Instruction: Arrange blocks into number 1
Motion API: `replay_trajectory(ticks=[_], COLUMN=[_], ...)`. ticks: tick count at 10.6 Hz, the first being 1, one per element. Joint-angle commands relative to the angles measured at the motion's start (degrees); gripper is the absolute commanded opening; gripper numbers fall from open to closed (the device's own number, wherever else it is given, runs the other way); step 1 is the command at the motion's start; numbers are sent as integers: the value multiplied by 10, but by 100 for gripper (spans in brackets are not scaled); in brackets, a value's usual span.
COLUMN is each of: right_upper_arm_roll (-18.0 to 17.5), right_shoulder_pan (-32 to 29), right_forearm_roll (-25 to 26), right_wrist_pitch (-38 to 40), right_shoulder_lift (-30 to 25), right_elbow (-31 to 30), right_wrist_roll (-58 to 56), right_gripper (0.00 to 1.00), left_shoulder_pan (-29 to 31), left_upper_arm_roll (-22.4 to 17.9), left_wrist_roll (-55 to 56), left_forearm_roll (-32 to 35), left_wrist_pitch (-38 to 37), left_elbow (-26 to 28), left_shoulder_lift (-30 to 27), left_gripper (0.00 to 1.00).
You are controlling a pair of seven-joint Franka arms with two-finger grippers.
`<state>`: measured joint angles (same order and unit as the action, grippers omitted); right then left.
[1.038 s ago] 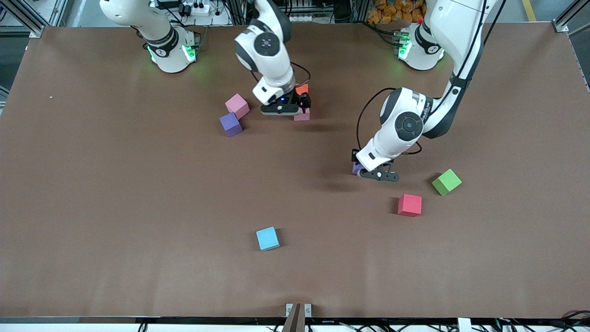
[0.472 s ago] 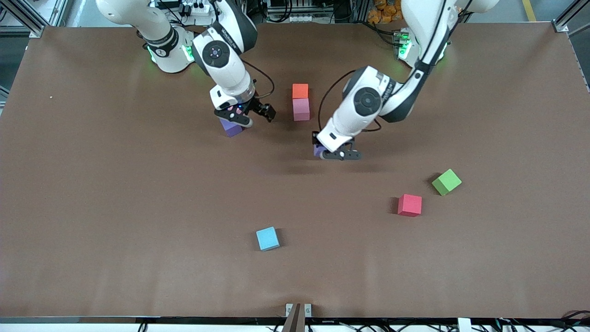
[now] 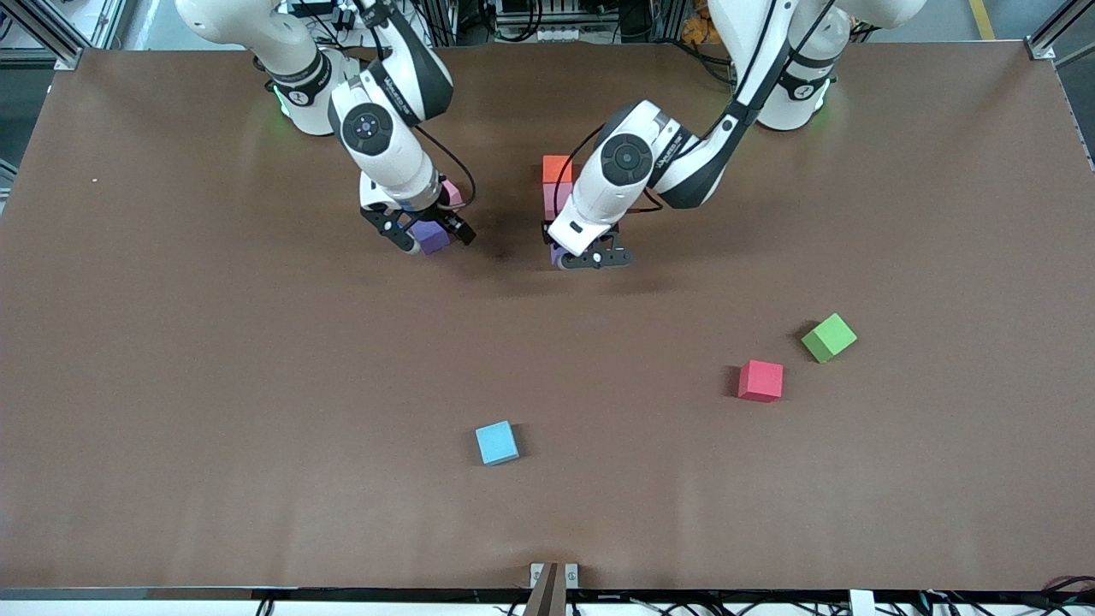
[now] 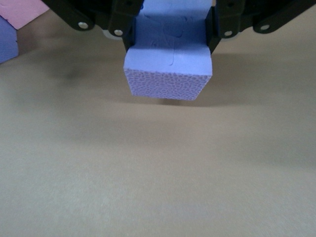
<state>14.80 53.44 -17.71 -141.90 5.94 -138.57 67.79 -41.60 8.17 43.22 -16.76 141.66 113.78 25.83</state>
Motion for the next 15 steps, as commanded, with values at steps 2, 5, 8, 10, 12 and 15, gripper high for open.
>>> replay_trajectory(ticks=[2, 5, 8, 10, 12, 15], right_upper_arm_roll=[-6, -7, -7, -7, -6, -7], right_shoulder_pan=[-19, -21, -32, -42, -43, -48], right_forearm_roll=[6, 7, 9, 10, 11, 11], right_wrist_pitch=[57, 61, 59, 53, 52, 48], right_shoulder_lift=[-37, -18, -3, 8, 21, 32], right_elbow=[-28, -26, -25, -23, -22, -22], right_wrist_roll=[45, 37, 31, 14, 9, -7], right_gripper=[100, 100, 100, 100, 100, 100], left_shoulder_pan=[-37, -48, -48, -48, -49, -48], left_upper_arm_roll=[-11, -11, -11, -11, -10, -10], left_wrist_roll=[17, 21, 38, 39, 49, 70], left_forearm_roll=[-2, 23, 40, 40, 40, 40], left_wrist_pitch=[0, -2, -8, -8, -8, -8], left_elbow=[-25, -19, -16, -17, -17, -21], left_shoulder_lift=[35, 40, 41, 45, 46, 47], left_gripper=[0, 0, 0, 6, 71, 100])
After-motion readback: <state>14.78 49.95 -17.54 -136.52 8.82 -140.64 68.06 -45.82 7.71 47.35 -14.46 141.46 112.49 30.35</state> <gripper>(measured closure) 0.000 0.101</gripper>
